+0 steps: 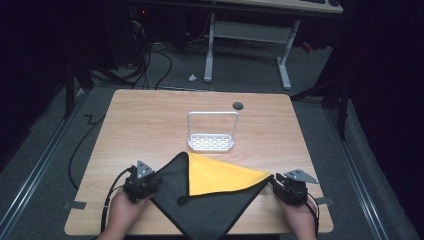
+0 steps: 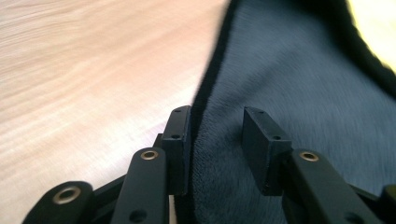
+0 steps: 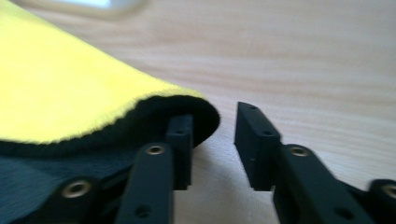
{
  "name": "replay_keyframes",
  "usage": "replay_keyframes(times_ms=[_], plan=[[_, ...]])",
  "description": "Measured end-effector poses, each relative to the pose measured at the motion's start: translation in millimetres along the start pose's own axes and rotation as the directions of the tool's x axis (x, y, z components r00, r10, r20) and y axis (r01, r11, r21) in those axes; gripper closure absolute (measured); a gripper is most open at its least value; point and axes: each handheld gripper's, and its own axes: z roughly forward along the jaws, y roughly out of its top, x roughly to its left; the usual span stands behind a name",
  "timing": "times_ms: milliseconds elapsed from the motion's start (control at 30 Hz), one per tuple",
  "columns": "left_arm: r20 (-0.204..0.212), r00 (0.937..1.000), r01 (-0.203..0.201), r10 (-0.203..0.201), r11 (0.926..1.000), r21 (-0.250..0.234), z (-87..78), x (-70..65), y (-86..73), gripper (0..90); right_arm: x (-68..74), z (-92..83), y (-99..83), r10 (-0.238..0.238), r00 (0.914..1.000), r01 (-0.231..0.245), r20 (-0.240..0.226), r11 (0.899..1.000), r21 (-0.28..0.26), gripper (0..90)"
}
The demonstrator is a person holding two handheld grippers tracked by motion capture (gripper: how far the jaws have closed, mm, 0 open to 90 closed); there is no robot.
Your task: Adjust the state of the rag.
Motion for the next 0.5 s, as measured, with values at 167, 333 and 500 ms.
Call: replay_keyframes(times_ms=[167,333,500], plan=[[0.058,0.9983,0.0,0.003,0.9985,-0.054,-33.6,-30.8,-17.4,59.7,31.3,-21.6,12.2,-0.074,0.9968,0.071,-0.029,0.993,-0.091,59.2],[0.166,0.9859,-0.018,0.019,0.9998,-0.005,-41.2,-68.6,-41.9,58.6,56.1,-18.3,19.5,-0.114,0.9898,0.103,-0.085,0.987,-0.12,61.4],[0.164,0.9848,-0.057,0.057,0.9983,0.001,-36.8,-77.4,-45.0,57.2,92.6,7.2,17.5,-0.191,0.9672,0.183,-0.167,0.981,-0.062,61.4]])
